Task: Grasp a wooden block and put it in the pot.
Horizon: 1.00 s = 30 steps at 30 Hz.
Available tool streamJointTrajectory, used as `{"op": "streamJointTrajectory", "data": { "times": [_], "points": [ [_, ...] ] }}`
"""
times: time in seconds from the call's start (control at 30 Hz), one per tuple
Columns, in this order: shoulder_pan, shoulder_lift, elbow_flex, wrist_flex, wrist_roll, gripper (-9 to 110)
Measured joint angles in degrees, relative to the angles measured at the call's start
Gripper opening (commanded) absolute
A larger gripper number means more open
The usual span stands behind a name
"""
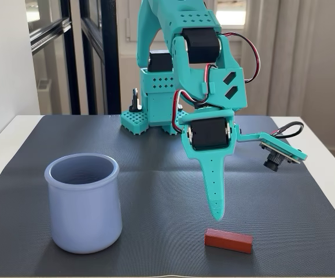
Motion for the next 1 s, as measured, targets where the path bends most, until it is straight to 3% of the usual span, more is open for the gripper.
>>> {"op": "streamJointTrajectory", "data": {
  "times": [0.4,1.0],
  "points": [
    [-4.22,-5.01,-1.41,-0.18,0.62,10],
    [-2.02,-5.01,-4.57,-2.55,7.21,10]
  ]
}}
